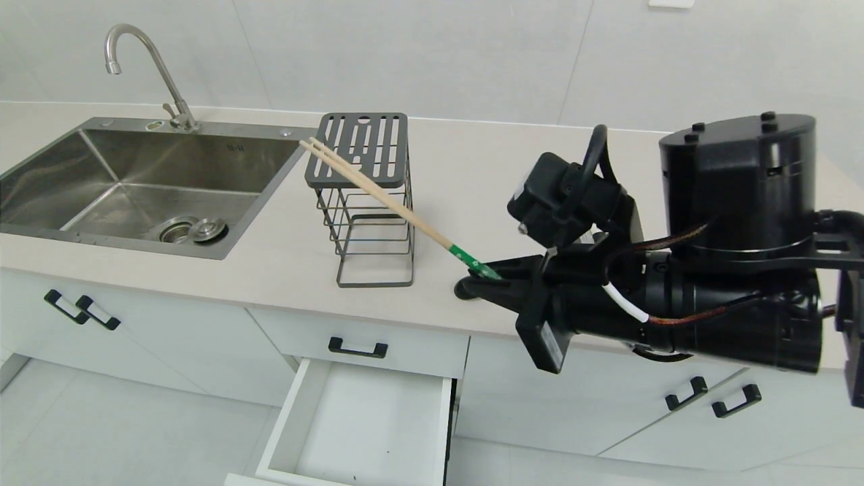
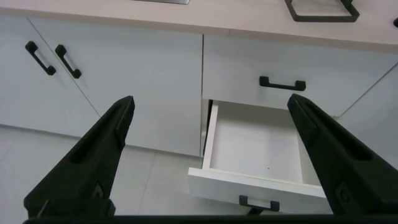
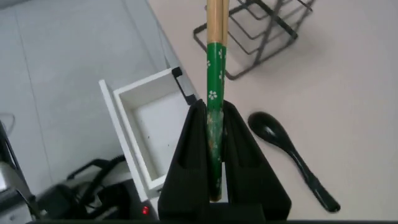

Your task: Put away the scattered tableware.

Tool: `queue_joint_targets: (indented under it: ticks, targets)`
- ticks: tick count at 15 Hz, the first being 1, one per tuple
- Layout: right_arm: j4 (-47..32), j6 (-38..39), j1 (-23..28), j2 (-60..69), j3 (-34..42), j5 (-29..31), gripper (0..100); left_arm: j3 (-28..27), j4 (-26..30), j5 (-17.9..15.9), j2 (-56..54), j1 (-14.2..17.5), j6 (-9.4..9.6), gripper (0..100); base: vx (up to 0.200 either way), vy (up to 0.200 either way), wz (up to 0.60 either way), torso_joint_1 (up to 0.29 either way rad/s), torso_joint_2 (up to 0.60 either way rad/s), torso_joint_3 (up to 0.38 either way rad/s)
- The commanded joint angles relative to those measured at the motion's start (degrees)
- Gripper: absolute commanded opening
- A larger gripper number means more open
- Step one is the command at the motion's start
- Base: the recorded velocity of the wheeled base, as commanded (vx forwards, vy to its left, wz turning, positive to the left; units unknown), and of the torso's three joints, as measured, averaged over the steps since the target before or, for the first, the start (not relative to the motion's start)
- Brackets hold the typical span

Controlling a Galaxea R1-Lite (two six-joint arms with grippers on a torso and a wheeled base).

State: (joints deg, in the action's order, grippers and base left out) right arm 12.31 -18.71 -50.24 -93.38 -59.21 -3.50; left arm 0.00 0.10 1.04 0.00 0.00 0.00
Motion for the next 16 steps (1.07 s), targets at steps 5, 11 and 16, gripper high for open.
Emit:
queue_joint_targets:
  ticks: [5, 11, 16]
  targets:
    - [2.98, -13.81, -1.00, -11.83, -7.41, -1.51, 0, 0.00, -0.01, 0.02, 0.09, 0.00, 0.00, 100, 0.000, 0.000, 0.00, 0.000, 0.00, 0.000]
    - [-4.93, -14.86, -2.76, -22.64, -22.26, -3.36, 0, 0.00, -0.01, 0.02, 0.00, 0.00, 0.00, 100, 0.000, 0.000, 0.00, 0.000, 0.00, 0.000]
    - [-8.01, -16.53, -3.99, -19.91, -19.54, -4.41, 0, 0.00, -0.01, 0.02, 0.09, 0.00, 0.00, 100, 0.000, 0.000, 0.00, -0.049, 0.09, 0.050]
